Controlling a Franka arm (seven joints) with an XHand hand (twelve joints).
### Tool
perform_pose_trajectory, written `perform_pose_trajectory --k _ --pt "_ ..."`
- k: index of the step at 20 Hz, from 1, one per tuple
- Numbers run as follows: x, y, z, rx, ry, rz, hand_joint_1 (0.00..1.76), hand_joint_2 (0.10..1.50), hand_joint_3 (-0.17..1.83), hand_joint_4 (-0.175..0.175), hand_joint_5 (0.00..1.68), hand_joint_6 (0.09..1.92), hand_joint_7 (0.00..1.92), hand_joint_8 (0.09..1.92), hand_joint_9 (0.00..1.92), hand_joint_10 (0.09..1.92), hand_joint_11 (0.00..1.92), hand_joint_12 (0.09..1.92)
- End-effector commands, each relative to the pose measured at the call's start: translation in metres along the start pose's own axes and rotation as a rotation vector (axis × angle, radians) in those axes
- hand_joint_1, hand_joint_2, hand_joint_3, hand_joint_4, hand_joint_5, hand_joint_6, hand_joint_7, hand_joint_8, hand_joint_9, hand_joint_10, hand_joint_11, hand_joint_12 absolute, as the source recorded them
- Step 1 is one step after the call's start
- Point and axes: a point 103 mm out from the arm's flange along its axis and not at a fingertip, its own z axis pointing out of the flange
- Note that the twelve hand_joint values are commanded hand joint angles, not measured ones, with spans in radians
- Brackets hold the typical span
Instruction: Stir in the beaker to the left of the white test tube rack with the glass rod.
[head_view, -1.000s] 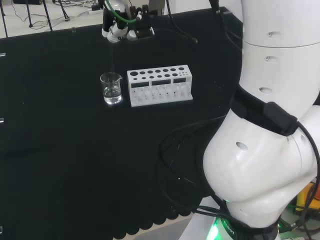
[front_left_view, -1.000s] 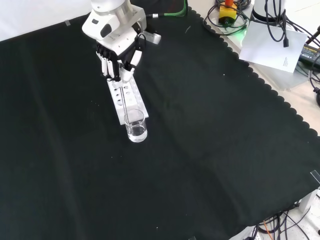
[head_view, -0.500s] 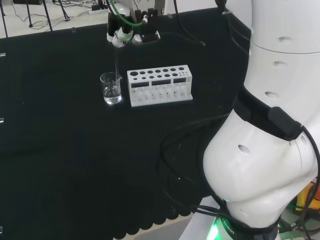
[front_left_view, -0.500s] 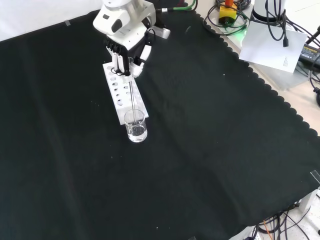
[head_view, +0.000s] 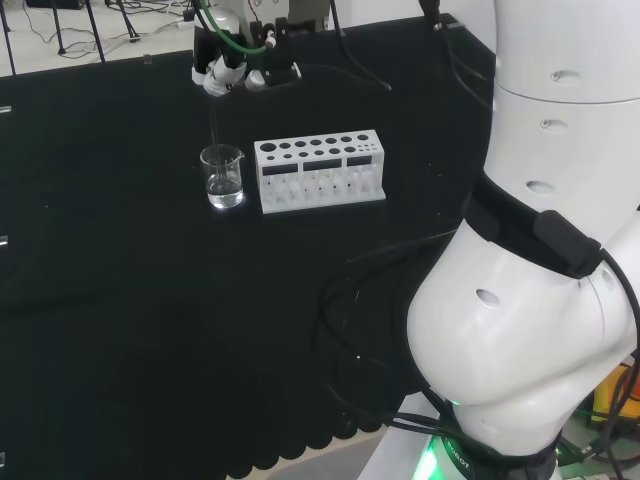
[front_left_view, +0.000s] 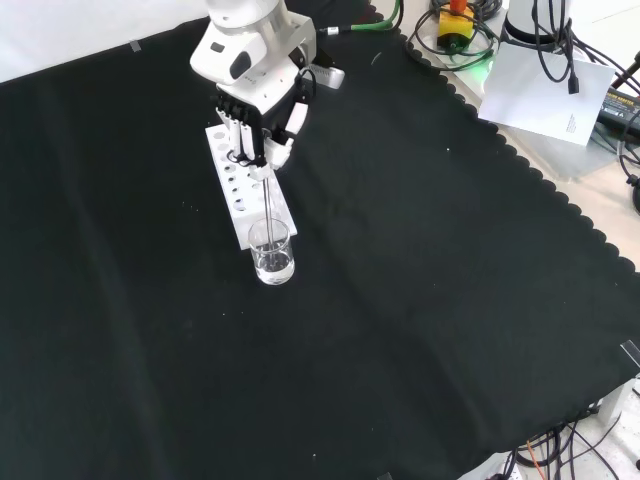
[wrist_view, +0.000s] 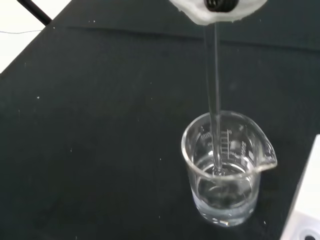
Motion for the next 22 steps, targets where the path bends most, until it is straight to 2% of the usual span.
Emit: perform_pose_trajectory --k 1,4,9,11,16,22 --pt "-0.007 0.011 -0.003 -0.004 0.009 0.008 1.32 1.09 -0.17 -0.175 1.41 0.09 1.18 1.00 1.55 0.87 1.64 0.52" --pt "-0.033 0.008 -0.005 -0.002 0.017 0.041 1.32 1.09 -0.17 -0.175 1.41 0.09 1.18 1.00 1.55 0.87 1.64 0.52" --pt "-0.044 -0.004 -0.005 0.003 0.002 0.074 1.32 1.09 -0.17 -0.175 1.41 0.09 1.18 1.00 1.55 0.87 1.64 0.52" --pt "-0.039 -0.009 -0.004 0.004 0.000 0.069 1.32 1.09 -0.17 -0.175 1.41 0.09 1.18 1.00 1.55 0.87 1.64 0.52" --pt "-0.007 -0.018 -0.002 0.008 -0.008 0.028 1.32 1.09 -0.17 -0.175 1.41 0.09 1.18 1.00 1.55 0.87 1.64 0.52" --pt "0.007 -0.021 -0.006 -0.007 -0.012 0.009 1.32 1.09 -0.17 -0.175 1.41 0.09 1.18 1.01 1.55 0.87 1.64 0.52"
